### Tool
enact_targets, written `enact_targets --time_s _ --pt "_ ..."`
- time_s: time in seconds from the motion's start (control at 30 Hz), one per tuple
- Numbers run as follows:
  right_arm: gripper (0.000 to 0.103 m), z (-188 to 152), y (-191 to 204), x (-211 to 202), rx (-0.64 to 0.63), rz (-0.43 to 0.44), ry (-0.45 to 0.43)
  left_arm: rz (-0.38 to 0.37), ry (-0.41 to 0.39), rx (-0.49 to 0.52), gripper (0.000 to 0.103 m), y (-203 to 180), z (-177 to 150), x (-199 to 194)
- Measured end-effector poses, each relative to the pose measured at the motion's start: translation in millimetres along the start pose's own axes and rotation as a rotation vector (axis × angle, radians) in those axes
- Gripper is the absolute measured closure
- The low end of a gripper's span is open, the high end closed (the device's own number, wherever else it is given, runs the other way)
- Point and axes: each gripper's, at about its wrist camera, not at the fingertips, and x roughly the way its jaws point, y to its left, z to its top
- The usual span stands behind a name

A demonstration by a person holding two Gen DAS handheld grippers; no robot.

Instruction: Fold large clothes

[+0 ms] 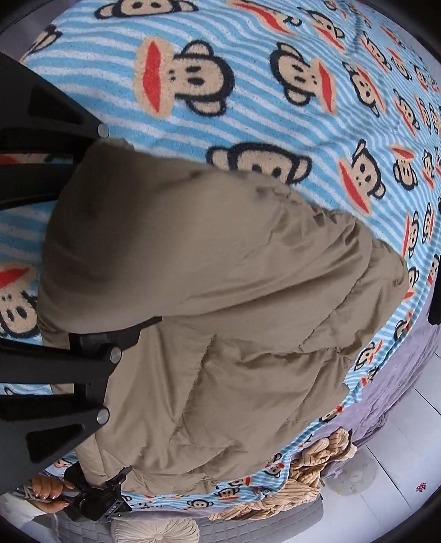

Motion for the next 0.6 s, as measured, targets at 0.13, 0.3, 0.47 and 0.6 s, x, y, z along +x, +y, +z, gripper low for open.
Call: enact_targets --time_s 0.13,0.3,0.47,0.6 --pt "0.062 -1.7 3.5 -0.4 0.011 -0.056 -0.011 0.035 0.024 -0.008 0.055 11.3 -4.0 -21.0" --pt "0.054 -12.0 23.1 -17.2 -0.022 -0.178 -0.003 0.161 -0.032 -0.002 0.055 20.0 -2.5 -57.7" --pt "0.053 -28.0 46.9 -37.4 -0.121 -0.300 0.002 0.192 -0.084 -0.001 0.055 23.2 10.5 -70.7" --pt "0.053 -27.3 65.3 -41.4 -0.146 -0.346 0.027 0.263 0.009 0.003 0.055 24.5 11.4 -42.7"
